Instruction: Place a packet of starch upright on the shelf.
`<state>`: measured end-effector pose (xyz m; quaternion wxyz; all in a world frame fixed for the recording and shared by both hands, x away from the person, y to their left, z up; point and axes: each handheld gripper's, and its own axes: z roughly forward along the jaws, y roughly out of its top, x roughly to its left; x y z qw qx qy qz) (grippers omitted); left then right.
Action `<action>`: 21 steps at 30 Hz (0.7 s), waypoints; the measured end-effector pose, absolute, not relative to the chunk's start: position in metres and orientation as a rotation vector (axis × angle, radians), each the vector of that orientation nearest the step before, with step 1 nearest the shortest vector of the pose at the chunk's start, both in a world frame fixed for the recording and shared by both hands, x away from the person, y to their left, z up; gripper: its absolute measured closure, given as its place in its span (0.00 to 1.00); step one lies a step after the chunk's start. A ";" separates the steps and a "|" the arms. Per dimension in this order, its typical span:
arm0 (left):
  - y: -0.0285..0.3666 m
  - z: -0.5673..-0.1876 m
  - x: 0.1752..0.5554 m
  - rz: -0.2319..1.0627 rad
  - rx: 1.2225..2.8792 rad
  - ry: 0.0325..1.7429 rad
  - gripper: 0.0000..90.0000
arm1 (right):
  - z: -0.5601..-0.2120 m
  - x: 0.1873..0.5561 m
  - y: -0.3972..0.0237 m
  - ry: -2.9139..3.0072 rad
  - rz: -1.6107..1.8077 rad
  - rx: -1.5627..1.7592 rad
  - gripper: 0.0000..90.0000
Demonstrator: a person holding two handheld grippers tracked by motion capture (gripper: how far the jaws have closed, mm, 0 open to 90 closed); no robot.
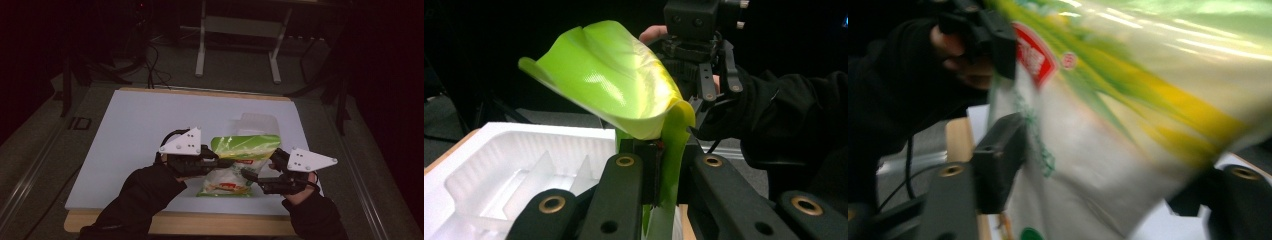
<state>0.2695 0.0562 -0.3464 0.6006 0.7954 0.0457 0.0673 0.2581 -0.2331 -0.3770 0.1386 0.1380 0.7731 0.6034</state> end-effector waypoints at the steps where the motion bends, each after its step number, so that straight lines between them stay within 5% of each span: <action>1: 0.056 -0.347 0.270 0.152 1.843 0.103 0.97 | -0.377 0.258 -0.233 2.233 1.725 0.392 0.43; 16: 0.049 -0.351 0.273 0.162 1.860 0.129 0.97 | -0.372 0.266 -0.237 2.386 1.696 0.385 0.86; 21: 0.050 -0.351 0.275 0.154 1.864 0.129 0.96 | -0.369 0.270 -0.237 2.436 1.698 0.389 0.87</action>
